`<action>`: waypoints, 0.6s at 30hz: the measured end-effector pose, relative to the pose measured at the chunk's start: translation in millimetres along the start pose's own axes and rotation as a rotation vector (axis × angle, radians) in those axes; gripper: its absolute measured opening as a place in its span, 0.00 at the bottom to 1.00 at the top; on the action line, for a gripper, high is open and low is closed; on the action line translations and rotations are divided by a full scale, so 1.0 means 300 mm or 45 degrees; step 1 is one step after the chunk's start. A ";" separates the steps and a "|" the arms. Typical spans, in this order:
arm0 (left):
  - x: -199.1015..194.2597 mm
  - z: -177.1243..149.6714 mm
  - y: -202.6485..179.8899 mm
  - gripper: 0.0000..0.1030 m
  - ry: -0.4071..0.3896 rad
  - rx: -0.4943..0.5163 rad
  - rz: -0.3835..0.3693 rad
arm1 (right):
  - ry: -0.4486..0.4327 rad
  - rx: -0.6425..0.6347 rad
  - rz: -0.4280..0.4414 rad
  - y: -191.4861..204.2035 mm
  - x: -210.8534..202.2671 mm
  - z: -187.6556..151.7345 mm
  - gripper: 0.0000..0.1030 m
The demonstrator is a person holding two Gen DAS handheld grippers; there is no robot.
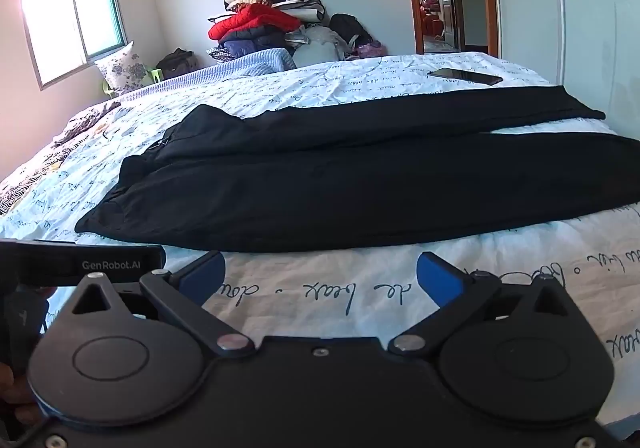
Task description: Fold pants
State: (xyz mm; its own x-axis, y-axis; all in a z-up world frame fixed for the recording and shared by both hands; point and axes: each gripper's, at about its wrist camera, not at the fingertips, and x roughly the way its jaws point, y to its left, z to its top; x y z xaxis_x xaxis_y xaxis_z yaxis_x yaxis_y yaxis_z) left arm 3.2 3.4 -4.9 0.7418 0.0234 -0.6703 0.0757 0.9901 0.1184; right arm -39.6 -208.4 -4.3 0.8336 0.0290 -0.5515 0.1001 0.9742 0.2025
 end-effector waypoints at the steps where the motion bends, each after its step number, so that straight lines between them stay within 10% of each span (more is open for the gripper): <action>1: 0.002 -0.002 -0.003 1.00 0.000 0.004 0.002 | 0.001 0.000 -0.001 -0.003 0.001 0.002 1.00; 18: 0.006 -0.005 -0.008 1.00 0.013 0.017 0.022 | 0.005 0.004 -0.002 -0.007 -0.001 0.000 1.00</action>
State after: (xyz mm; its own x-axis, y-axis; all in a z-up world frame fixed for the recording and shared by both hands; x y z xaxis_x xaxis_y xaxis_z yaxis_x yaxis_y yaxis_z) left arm 3.4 1.3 -7.3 0.7364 0.0418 -0.6753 0.0721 0.9875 0.1398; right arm -40.0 -210.4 -4.7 0.8313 0.0285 -0.5551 0.1031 0.9735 0.2043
